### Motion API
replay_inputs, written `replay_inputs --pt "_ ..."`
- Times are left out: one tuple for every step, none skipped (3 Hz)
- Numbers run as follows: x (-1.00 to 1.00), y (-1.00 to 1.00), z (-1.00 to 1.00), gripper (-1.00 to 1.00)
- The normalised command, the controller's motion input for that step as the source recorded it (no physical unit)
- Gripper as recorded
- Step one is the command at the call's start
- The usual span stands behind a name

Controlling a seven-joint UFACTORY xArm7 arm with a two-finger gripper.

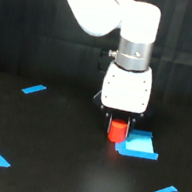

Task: Pick up the red object from the table

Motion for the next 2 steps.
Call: replay_inputs --pt "-0.32 0.03 0.98 -1.0" --pt "-0.28 -0.01 0.91 -1.0"
